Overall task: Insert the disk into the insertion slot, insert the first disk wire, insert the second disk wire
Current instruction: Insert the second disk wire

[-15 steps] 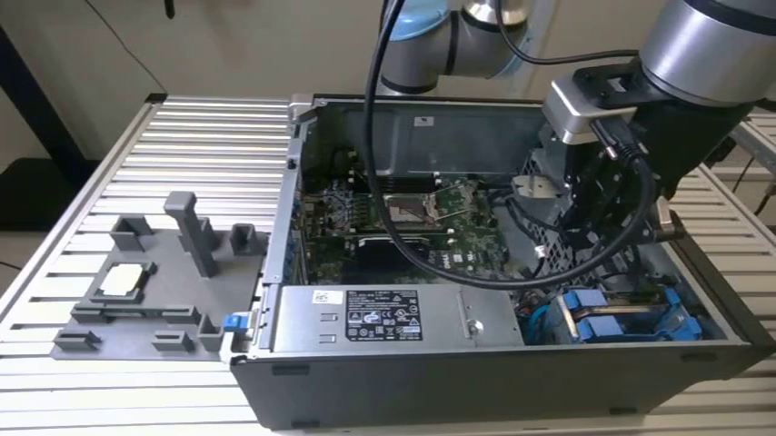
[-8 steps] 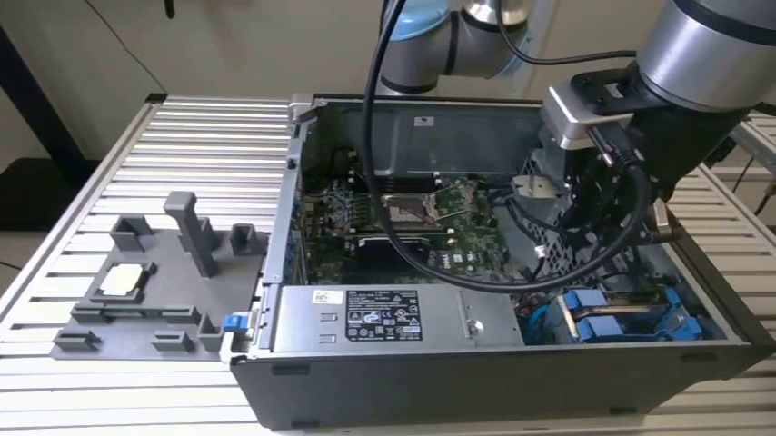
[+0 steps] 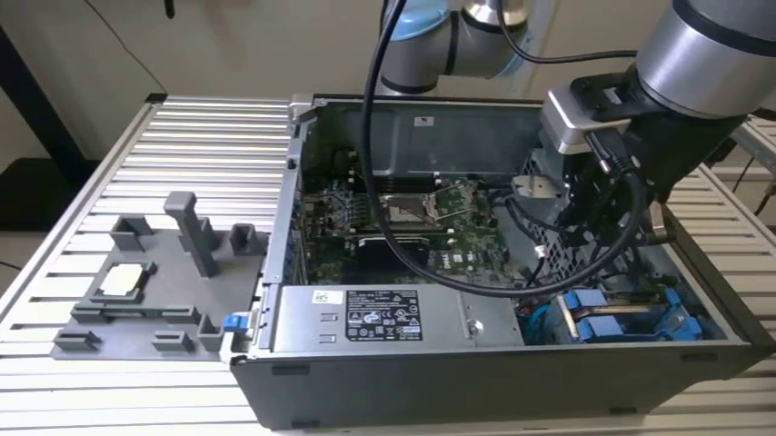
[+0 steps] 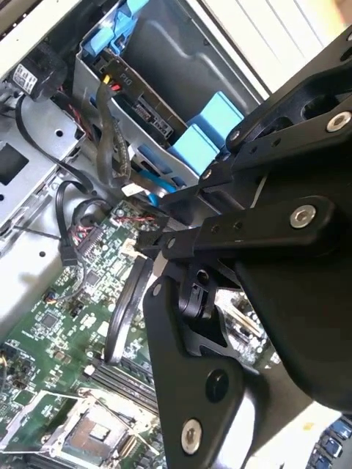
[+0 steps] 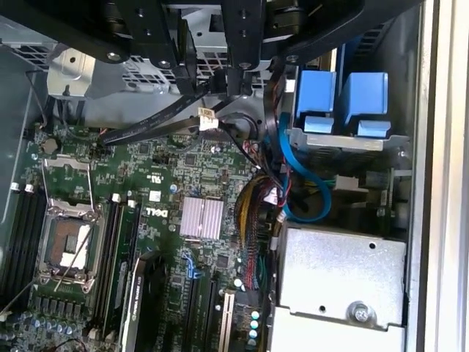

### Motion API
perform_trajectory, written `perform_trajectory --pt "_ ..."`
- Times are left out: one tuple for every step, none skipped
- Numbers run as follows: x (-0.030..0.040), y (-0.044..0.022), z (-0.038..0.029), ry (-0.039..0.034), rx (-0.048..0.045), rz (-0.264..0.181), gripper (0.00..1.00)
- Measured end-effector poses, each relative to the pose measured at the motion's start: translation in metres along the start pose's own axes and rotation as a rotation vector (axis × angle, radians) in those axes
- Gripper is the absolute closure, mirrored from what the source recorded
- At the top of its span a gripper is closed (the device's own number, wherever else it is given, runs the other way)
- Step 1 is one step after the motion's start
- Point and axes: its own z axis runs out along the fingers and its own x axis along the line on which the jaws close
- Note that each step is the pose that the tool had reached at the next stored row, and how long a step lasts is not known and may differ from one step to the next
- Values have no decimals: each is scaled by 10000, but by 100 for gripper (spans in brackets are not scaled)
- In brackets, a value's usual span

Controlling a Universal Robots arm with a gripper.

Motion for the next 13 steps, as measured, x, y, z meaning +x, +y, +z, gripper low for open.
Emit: perform_trajectory --pt "17 1 -4 -4 -2 -1 69" --pt "29 3 -4 -6 -1 0 69" --pt "38 4 -7 -5 -1 2 69" --pt "44 5 -8 -8 -1 2 69" --pt "48 7 -8 -10 0 1 69" --pt "48 13 -9 -12 0 1 69" --pt "51 19 -9 -18 0 1 69" --pt "54 27 -10 -22 1 0 69" --pt "58 35 -11 -26 2 2 69" --pt "61 43 -11 -30 2 2 69" --pt "64 49 -13 -33 3 2 69" --pt "68 55 -14 -37 4 2 69" --pt "72 60 -14 -43 5 3 69"
